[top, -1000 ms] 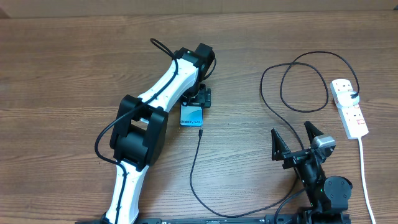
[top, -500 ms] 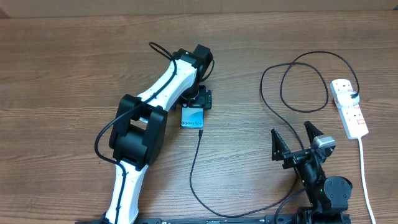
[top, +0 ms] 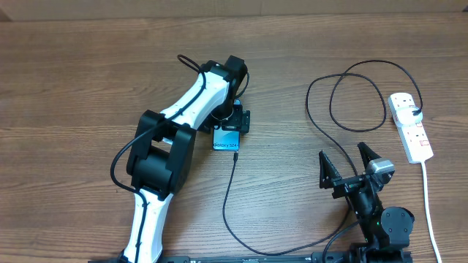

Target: Plug charger to phone and switch on socket

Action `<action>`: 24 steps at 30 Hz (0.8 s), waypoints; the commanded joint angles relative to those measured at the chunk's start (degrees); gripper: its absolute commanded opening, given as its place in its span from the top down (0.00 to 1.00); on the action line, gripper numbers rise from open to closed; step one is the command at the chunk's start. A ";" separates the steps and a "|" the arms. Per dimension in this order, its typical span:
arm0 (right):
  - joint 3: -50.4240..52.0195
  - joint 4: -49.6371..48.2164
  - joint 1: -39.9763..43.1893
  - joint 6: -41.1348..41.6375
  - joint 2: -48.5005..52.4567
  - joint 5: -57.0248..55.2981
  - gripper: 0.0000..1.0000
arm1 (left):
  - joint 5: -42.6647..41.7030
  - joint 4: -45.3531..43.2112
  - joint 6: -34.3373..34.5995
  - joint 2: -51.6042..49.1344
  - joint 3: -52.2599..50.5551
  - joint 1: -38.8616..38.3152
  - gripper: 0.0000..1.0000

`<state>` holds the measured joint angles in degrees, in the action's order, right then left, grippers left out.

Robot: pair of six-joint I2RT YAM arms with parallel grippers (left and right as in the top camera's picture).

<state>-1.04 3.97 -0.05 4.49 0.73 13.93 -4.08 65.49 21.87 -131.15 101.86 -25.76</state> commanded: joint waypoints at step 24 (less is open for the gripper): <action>0.57 -0.28 -0.22 -0.07 -0.52 -0.57 0.00 | -4.76 -1.99 2.05 -2.62 -2.05 0.63 0.00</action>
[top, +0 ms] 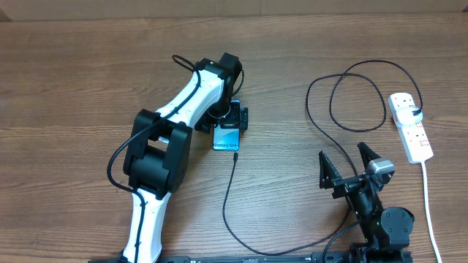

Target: Plug charger to phone and switch on socket

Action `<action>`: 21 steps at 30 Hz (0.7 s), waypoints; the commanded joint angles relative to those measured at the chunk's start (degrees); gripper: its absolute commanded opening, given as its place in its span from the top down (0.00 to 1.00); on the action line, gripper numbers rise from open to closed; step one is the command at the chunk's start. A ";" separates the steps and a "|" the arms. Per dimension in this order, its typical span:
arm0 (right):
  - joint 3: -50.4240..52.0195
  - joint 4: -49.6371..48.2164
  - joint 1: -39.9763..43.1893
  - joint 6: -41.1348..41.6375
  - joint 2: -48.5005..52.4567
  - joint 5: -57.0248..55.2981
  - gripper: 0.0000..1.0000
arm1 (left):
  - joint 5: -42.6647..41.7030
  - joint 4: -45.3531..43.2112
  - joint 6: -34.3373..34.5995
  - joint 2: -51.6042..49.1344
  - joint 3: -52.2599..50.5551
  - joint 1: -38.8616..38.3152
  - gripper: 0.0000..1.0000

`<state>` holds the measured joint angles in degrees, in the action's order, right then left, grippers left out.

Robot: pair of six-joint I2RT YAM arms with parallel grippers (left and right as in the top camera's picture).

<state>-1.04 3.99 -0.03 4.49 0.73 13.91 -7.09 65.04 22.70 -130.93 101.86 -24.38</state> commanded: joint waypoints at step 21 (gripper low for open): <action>0.57 -0.31 -0.24 -0.07 -0.52 -0.55 0.00 | -0.15 -6.12 2.64 -2.84 -5.70 -1.16 0.00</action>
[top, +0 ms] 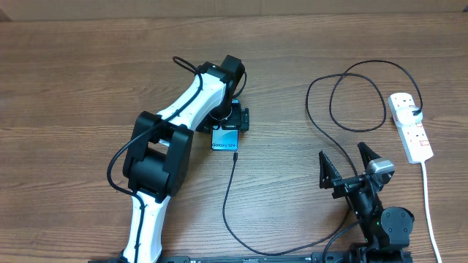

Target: Plug charger to phone and switch on socket

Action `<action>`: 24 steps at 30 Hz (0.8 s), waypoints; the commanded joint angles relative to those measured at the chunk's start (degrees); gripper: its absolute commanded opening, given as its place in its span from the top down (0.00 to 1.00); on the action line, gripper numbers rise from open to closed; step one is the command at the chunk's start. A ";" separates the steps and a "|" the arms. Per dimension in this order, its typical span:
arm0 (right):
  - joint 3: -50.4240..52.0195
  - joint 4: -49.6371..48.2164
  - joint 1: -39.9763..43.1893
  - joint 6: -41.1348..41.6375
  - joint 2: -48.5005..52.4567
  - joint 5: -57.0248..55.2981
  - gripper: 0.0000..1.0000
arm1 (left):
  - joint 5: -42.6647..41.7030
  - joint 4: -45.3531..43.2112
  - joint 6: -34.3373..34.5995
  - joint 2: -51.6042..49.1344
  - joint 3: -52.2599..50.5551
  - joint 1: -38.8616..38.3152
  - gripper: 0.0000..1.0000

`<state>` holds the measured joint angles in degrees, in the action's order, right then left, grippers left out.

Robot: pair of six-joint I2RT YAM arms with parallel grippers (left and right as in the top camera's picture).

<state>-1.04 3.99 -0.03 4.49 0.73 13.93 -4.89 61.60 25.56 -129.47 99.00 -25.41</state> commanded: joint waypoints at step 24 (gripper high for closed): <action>0.57 -0.31 -0.24 -0.07 -0.52 -0.57 0.00 | 0.31 -5.70 0.61 -4.31 -2.86 -0.15 0.01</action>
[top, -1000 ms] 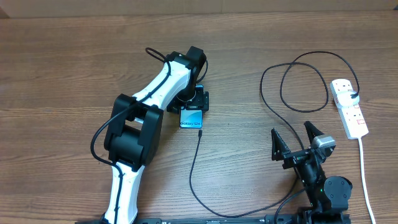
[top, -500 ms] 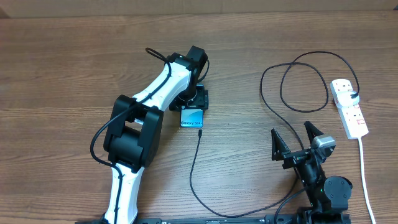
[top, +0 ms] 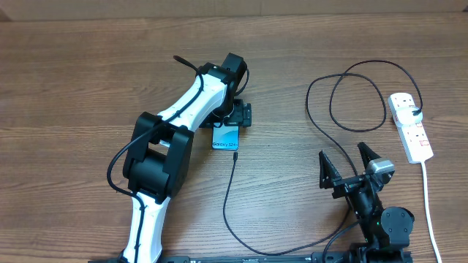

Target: Plug charger to phone and switch on socket

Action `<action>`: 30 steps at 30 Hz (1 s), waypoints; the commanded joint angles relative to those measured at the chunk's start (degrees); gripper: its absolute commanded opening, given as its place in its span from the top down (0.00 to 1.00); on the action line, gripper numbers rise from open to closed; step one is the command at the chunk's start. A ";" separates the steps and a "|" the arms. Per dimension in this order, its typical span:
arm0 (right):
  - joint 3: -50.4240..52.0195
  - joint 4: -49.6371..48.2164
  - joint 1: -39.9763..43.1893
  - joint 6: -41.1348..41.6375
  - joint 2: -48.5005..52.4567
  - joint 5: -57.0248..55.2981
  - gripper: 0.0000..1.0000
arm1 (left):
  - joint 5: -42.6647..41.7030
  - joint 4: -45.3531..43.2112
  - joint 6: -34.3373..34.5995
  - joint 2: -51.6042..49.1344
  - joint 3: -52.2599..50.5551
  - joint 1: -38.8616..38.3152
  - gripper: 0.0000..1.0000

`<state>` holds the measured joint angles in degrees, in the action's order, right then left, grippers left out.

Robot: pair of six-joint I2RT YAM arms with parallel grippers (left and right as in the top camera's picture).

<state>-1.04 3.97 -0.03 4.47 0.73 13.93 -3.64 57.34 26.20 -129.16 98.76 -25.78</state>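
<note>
The phone [top: 226,138] lies flat on the table, its blue screen up. The black charger cable [top: 227,197] meets the phone's near edge, loops right and runs up to the white power strip [top: 411,135] at the far right. My left gripper [top: 235,115] is at the phone's far end, its jaws spread wider than the phone and open. My right gripper [top: 349,165] is open and empty near the front edge, well left of the strip. The strip's switch position is too small to read.
The cable's slack makes big loops [top: 344,95] between the phone and the power strip. The strip's white lead [top: 430,212] trails down to the front right. The right arm's base [top: 384,223] sits at the front edge.
My left gripper has moved slightly away from the phone toward the far side, so more of the phone's far end shows. The phone, cable and right arm are where they were.
At the oldest moment my left gripper covered the phone's far end, with the cable meeting its near edge. It stayed there through small shifts of the arm. Now it stands a little farther back. The right gripper was open at the front throughout.
</note>
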 commanded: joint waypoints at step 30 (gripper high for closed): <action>0.57 -0.28 -0.24 -0.04 -0.52 -0.57 0.00 | 1.88 3.82 -3.15 -4.57 -2.49 -1.01 0.17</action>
<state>-1.04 3.99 -0.03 4.49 0.73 13.93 -0.73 60.01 25.69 -129.34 98.76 -27.62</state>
